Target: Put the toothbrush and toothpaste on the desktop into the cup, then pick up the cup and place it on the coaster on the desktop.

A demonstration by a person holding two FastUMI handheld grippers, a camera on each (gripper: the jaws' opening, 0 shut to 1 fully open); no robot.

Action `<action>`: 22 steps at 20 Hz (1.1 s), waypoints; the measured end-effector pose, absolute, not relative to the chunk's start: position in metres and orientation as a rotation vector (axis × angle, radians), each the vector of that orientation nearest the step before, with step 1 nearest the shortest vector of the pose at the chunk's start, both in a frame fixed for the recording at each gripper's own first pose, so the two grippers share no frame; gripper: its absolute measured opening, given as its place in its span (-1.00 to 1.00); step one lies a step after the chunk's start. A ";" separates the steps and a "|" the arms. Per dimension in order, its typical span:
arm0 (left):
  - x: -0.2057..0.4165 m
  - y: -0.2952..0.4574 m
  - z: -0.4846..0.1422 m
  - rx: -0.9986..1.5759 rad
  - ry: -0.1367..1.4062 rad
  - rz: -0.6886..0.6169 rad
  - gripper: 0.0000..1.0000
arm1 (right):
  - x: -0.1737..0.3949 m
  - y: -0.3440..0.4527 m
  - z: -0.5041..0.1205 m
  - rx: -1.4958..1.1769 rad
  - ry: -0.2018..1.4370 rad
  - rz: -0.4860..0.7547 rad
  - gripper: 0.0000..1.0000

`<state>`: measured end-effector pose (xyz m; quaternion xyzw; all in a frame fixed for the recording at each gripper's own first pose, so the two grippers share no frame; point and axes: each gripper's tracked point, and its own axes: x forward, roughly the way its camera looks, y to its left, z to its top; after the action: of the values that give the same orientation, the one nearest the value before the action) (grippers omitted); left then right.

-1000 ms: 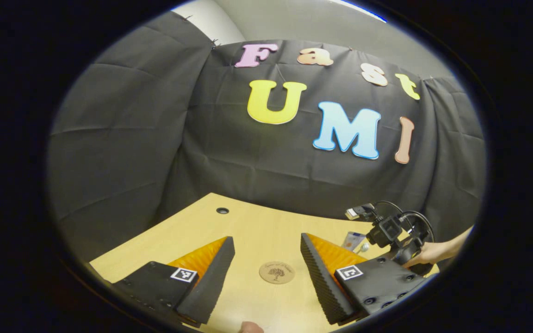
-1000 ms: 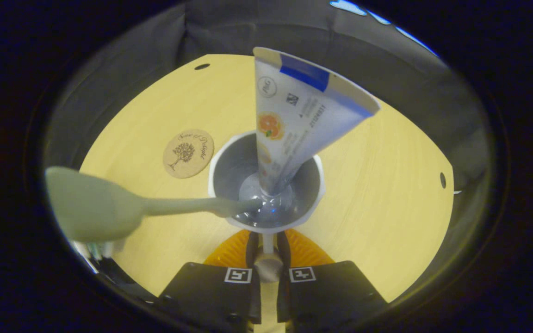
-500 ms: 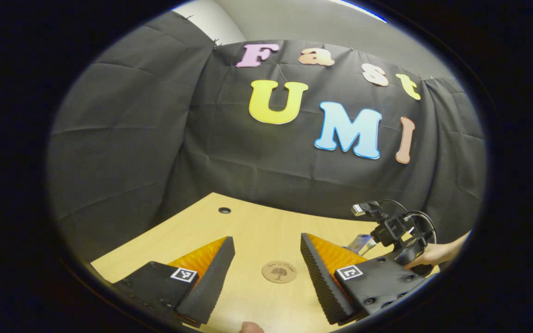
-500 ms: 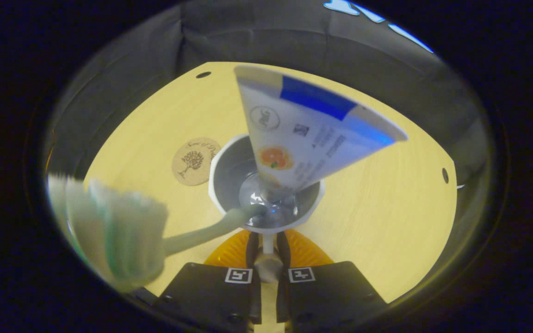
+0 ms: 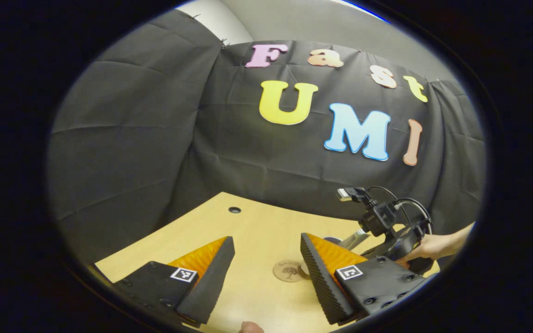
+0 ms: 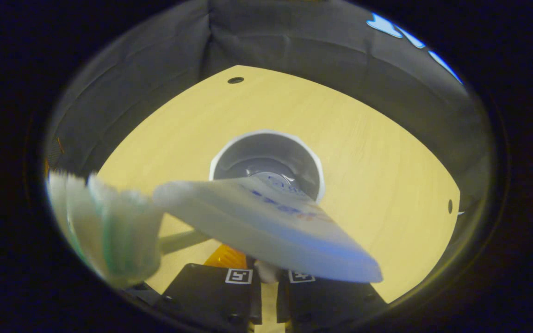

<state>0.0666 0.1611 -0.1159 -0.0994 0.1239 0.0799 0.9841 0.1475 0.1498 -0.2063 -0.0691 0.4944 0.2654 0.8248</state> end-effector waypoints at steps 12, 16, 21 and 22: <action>0.047 0.208 -0.119 -0.219 0.245 0.251 0.87 | 0.151 0.183 -0.213 -0.191 1.155 0.603 -0.62; 0.042 0.206 -0.119 -0.226 0.238 0.245 0.87 | 0.154 0.184 -0.214 -0.196 1.151 0.602 -0.51; 0.034 0.203 -0.120 -0.233 0.234 0.239 0.87 | 0.156 0.180 -0.201 -0.200 1.125 0.591 -0.39; 0.033 0.203 -0.120 -0.235 0.232 0.239 0.87 | 0.157 0.178 -0.198 -0.200 1.113 0.590 -0.39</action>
<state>0.0327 0.2033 -0.1202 -0.1167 0.1152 0.1188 0.9793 0.1569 0.1776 -0.1982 -0.0932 0.5197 0.2754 0.8034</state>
